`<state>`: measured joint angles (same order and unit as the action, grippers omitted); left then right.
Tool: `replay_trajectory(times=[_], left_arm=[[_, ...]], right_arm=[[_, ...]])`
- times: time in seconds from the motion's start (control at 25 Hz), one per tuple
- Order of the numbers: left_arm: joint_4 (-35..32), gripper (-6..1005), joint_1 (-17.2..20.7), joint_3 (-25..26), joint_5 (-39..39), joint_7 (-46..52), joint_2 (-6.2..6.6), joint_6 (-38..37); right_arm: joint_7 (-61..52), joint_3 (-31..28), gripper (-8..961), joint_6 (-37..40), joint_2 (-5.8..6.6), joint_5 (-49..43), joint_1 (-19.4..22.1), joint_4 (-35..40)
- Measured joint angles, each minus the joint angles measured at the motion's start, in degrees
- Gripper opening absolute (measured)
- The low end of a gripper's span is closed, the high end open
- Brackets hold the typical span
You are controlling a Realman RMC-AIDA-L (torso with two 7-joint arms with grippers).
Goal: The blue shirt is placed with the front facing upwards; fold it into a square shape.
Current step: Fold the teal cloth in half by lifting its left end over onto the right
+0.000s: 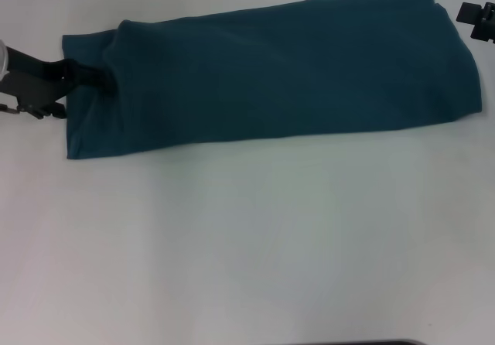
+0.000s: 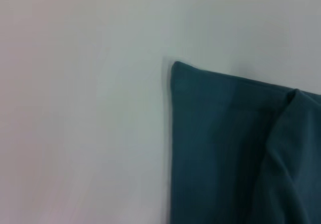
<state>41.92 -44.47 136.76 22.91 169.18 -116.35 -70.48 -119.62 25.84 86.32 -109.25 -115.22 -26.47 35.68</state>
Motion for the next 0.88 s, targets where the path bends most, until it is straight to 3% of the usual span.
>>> replay_trajectory(times=[0.52,0.88], left_arm=[[0.0,936,-1.0,0.0,0.7,-0.2,-0.95,-1.7],[1.1,928,-3.0,0.0,2.6,-0.4,-2.32,-5.5]], right_arm=[[0.0,0.0,847,0.1,0.07,0.0,0.0,0.0],[0.1,0.0,846,-0.2,0.18,0.0,0.0,0.0]])
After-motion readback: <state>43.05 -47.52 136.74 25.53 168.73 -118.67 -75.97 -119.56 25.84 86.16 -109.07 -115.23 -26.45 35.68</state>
